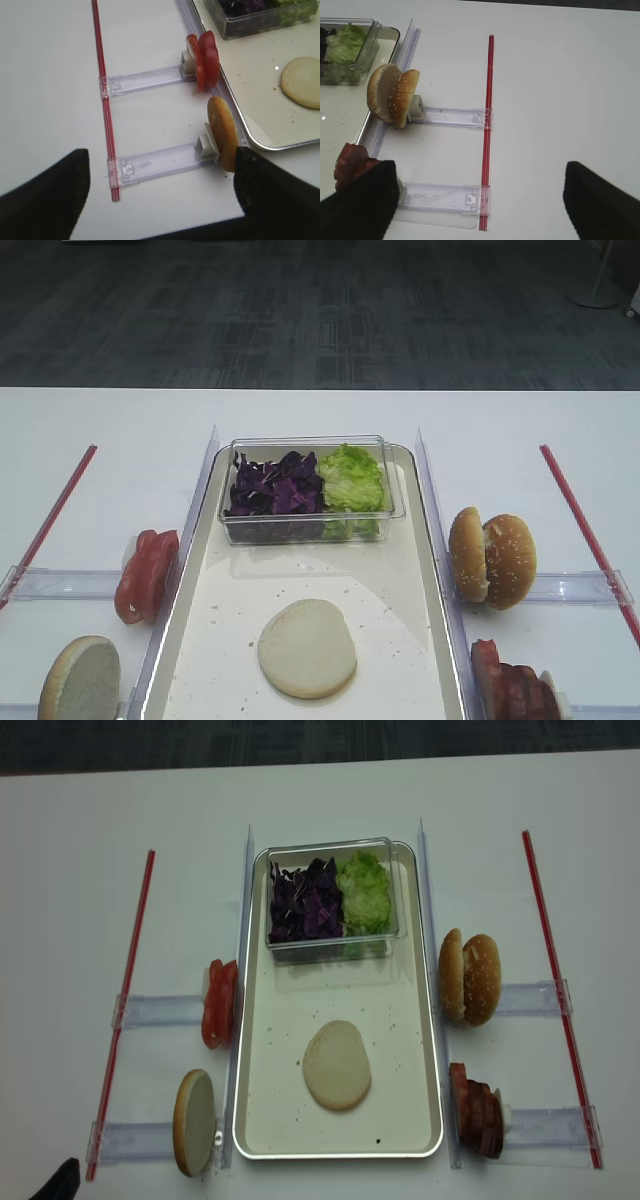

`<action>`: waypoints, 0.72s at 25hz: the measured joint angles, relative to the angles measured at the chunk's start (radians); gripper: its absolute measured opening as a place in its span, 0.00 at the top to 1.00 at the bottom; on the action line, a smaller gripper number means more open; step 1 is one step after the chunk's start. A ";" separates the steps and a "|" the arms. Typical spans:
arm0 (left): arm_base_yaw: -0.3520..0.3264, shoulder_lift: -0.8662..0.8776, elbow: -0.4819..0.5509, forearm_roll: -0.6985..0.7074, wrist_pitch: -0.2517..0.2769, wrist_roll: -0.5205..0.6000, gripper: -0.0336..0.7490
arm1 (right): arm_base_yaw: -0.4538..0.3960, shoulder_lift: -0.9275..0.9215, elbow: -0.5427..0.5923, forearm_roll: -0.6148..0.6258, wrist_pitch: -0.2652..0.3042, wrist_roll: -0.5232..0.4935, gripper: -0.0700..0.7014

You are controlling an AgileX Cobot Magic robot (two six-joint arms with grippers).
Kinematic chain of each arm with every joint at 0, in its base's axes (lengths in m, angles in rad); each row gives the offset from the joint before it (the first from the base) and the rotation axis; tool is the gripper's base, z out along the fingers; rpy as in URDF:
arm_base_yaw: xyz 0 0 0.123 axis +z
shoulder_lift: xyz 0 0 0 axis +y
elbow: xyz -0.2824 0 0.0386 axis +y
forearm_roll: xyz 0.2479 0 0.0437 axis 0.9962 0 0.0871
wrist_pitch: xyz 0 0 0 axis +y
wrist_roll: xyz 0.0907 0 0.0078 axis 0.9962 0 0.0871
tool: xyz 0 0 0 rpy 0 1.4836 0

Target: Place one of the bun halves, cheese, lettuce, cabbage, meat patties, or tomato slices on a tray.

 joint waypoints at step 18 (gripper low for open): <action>0.000 0.000 0.000 0.034 0.000 -0.045 0.13 | 0.000 0.000 0.000 0.000 0.000 0.000 0.03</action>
